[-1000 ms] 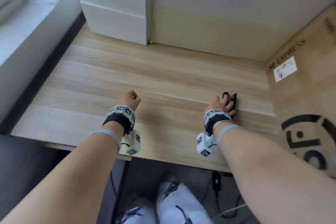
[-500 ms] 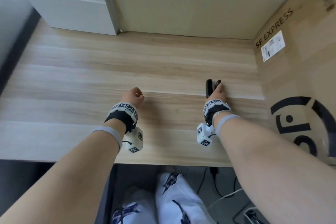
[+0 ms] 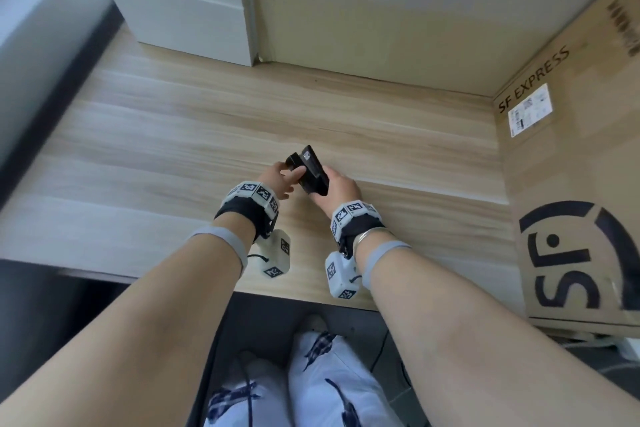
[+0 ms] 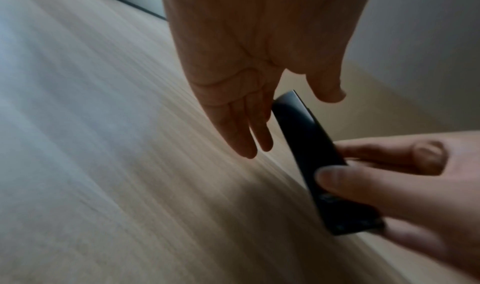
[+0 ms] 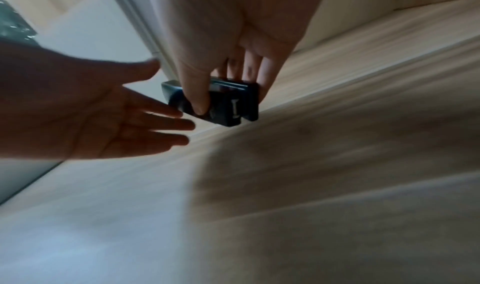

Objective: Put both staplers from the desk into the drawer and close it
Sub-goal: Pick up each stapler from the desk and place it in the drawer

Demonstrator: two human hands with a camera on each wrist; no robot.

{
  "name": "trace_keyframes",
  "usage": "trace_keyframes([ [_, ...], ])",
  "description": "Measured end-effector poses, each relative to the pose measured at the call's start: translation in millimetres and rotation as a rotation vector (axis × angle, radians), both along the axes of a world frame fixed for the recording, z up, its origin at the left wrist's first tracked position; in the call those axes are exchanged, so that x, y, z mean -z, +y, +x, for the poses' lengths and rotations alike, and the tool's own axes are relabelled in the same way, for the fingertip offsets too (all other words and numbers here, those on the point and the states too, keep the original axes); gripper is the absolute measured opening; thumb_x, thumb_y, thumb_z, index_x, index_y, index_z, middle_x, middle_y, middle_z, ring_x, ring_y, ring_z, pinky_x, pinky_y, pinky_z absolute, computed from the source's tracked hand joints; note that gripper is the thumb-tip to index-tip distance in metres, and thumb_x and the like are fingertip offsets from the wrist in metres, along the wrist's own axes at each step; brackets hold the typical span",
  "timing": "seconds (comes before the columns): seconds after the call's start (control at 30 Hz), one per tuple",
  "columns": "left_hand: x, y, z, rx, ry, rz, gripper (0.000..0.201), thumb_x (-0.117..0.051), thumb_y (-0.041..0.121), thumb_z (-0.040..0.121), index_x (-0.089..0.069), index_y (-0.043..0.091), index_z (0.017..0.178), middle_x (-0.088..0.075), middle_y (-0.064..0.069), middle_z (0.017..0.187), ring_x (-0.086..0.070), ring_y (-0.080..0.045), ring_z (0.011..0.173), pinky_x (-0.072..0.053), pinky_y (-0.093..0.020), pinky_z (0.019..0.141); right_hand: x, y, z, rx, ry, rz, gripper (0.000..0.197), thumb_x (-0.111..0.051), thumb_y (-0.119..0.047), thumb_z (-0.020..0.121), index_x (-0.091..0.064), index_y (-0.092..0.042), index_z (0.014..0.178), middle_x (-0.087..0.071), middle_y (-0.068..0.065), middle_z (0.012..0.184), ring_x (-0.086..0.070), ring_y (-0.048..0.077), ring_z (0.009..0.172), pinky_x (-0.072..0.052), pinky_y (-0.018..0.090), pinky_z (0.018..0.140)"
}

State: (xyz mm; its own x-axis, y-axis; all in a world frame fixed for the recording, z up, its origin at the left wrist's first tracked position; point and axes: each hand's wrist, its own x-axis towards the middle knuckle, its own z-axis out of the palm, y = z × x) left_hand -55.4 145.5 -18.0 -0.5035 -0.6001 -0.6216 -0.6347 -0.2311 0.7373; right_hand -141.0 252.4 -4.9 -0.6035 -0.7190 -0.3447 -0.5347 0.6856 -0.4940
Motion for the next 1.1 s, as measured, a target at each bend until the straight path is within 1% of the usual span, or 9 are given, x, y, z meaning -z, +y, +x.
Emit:
trace_keyframes([
  [0.13, -3, -9, 29, -0.222, 0.043, 0.030, 0.059, -0.065, 0.028, 0.085, -0.040, 0.002, 0.131, -0.057, -0.022, 0.129, -0.062, -0.036, 0.112, -0.055, -0.039, 0.075, -4, -17, 44, -0.021, -0.036, -0.071, 0.047, -0.069, -0.031, 0.078, -0.057, -0.017, 0.122, -0.069, 0.009, 0.115, -0.063, 0.030, 0.108, -0.052, 0.034, 0.088],
  [0.2, -4, -14, 48, -0.290, 0.020, -0.031, 0.061, -0.071, 0.023, 0.079, -0.040, 0.002, 0.127, -0.057, -0.021, 0.128, -0.061, -0.037, 0.113, -0.056, -0.050, 0.081, -6, -24, 63, -0.077, -0.091, -0.086, 0.057, -0.074, -0.030, 0.076, -0.053, -0.019, 0.128, -0.066, 0.007, 0.123, -0.061, 0.028, 0.114, -0.050, 0.034, 0.094],
  [0.3, -5, -20, 80, -0.305, -0.068, -0.192, 0.064, -0.073, 0.019, 0.077, -0.041, 0.000, 0.128, -0.058, -0.020, 0.126, -0.060, -0.034, 0.114, -0.049, -0.043, 0.096, -5, -32, 90, -0.164, -0.182, -0.080, 0.065, -0.076, -0.030, 0.076, -0.048, -0.019, 0.134, -0.063, 0.005, 0.129, -0.060, 0.024, 0.117, -0.048, 0.033, 0.099],
  [0.4, -9, -24, 119, -0.282, -0.078, -0.258, 0.061, -0.074, 0.011, 0.076, -0.041, 0.002, 0.126, -0.057, -0.019, 0.123, -0.057, -0.032, 0.117, -0.044, -0.037, 0.096, 3, -36, 108, -0.246, -0.226, -0.022, 0.063, -0.062, -0.037, 0.088, -0.035, -0.022, 0.144, -0.062, 0.004, 0.129, -0.061, 0.024, 0.115, -0.046, 0.033, 0.100],
  [0.5, -13, -27, 165, -0.235, -0.145, -0.277, 0.058, -0.074, 0.014, 0.077, -0.042, 0.008, 0.125, -0.057, -0.016, 0.121, -0.056, -0.029, 0.117, -0.043, -0.033, 0.093, 13, -41, 118, -0.184, -0.171, 0.054, 0.061, -0.045, -0.039, 0.097, -0.021, -0.020, 0.150, -0.052, 0.010, 0.141, -0.052, 0.028, 0.127, -0.040, 0.037, 0.105],
  [0.63, -12, -28, 228, -0.204, -0.280, -0.282, 0.059, -0.075, 0.023, 0.075, -0.050, 0.005, 0.126, -0.061, -0.014, 0.126, -0.058, -0.029, 0.117, -0.044, -0.032, 0.093, 24, -49, 131, -0.191, 0.030, 0.183, 0.059, -0.042, -0.034, 0.098, -0.021, -0.015, 0.150, -0.035, 0.012, 0.152, -0.034, 0.030, 0.140, -0.030, 0.040, 0.112],
  [0.8, -5, -19, 301, -0.167, -0.370, -0.199, 0.027, -0.073, 0.026, 0.077, -0.061, 0.013, 0.097, -0.065, -0.011, 0.097, -0.063, -0.029, 0.107, -0.041, -0.026, 0.077, 43, -64, 151, -0.203, 0.130, 0.171, 0.062, -0.043, -0.028, 0.098, -0.017, -0.014, 0.152, -0.021, 0.005, 0.160, -0.013, 0.025, 0.149, -0.011, 0.037, 0.121],
  [0.9, 17, -10, 331, -0.173, -0.435, -0.122, 0.037, -0.074, 0.026, 0.076, -0.061, 0.009, 0.106, -0.058, -0.001, 0.082, -0.060, -0.026, 0.092, -0.040, -0.027, 0.075, 57, -69, 162, -0.149, 0.176, 0.164, 0.061, -0.041, -0.027, 0.097, -0.016, -0.016, 0.152, -0.015, 0.003, 0.162, -0.007, 0.024, 0.150, -0.007, 0.042, 0.121],
  [1.1, 73, 20, 366, -0.144, -0.615, -0.064, 0.046, -0.075, 0.025, 0.073, -0.062, 0.007, 0.112, -0.066, -0.011, 0.103, -0.060, -0.025, 0.091, -0.045, -0.029, 0.080, 80, -54, 175, -0.084, 0.232, 0.174, 0.062, -0.035, -0.036, 0.097, -0.009, -0.029, 0.153, 0.000, -0.007, 0.163, 0.001, 0.022, 0.151, -0.003, 0.048, 0.120],
])
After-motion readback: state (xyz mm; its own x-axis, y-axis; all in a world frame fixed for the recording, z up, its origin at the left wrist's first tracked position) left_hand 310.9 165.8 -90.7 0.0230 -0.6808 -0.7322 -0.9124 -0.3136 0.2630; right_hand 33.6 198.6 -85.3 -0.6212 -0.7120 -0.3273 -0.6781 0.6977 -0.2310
